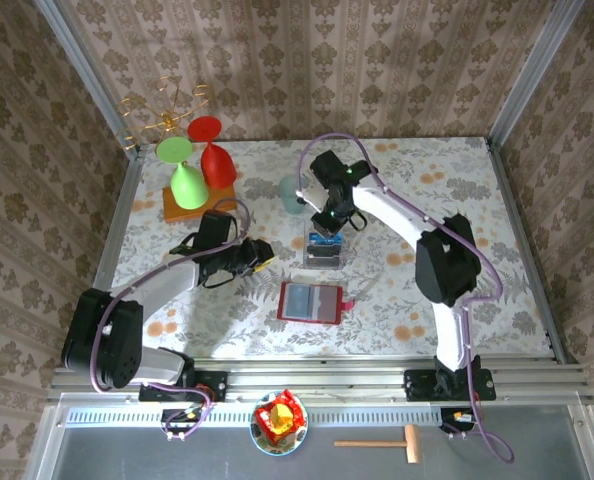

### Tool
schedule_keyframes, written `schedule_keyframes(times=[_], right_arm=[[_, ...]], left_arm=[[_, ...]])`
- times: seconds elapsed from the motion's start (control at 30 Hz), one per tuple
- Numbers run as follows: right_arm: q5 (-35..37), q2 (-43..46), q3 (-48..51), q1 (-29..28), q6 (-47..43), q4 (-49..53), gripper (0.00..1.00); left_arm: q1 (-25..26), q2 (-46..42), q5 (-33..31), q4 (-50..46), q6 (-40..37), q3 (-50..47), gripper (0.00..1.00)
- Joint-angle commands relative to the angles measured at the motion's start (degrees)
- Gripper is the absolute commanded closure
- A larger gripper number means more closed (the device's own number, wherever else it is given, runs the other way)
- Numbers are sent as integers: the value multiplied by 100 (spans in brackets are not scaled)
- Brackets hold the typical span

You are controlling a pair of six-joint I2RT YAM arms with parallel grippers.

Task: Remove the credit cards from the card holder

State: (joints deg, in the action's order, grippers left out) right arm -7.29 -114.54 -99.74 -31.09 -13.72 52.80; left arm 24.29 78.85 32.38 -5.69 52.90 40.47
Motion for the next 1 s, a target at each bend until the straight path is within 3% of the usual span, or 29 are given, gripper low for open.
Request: schedule_keyframes(times=[0.0,0.13,0.43,0.67,0.97], right_arm=[[-381,820,851,-114,1730,-1150,87],[-711,1438,1979,-277,2965,-2068,88],[-1297,1793,3189,-449,5079,-2914,89],[-1338,1966,3618,-605,5494,-2969,89],[-1597,2129,4192,-762,5907,-3393,83]], left_arm=[[145,128,103,215,56,-197,70],[371,228,144,397,109,-410,69],[566,357,255,640,155,-802,69],[725,381,286,846,295,-1047,68],[857,455,295,960,379,-1208,68]])
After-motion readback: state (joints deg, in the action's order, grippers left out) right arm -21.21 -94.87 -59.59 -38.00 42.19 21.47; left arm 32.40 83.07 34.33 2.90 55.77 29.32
